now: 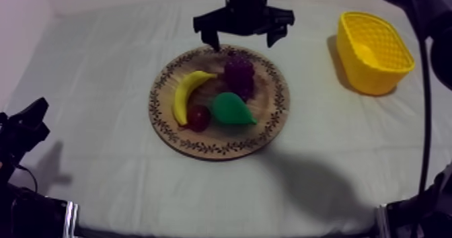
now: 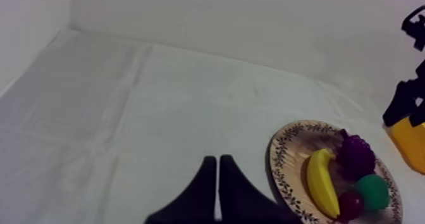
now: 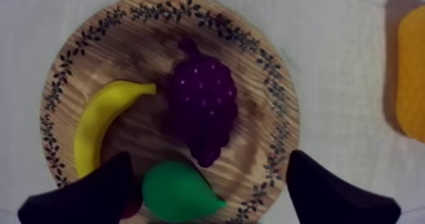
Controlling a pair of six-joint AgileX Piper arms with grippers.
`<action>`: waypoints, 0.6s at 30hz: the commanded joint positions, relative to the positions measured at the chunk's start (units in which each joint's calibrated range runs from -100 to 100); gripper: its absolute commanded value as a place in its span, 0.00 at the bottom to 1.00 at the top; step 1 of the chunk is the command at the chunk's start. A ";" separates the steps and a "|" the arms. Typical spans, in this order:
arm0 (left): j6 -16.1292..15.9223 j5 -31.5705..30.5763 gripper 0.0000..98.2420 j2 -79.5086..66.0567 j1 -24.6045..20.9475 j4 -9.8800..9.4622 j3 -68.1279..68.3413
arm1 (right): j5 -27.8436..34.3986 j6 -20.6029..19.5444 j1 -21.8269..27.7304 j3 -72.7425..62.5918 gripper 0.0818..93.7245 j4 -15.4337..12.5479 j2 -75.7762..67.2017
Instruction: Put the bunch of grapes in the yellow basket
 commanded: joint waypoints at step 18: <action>-0.01 -0.05 0.00 0.00 -0.02 0.01 -0.02 | -12.35 -1.29 1.59 2.98 0.77 0.64 9.76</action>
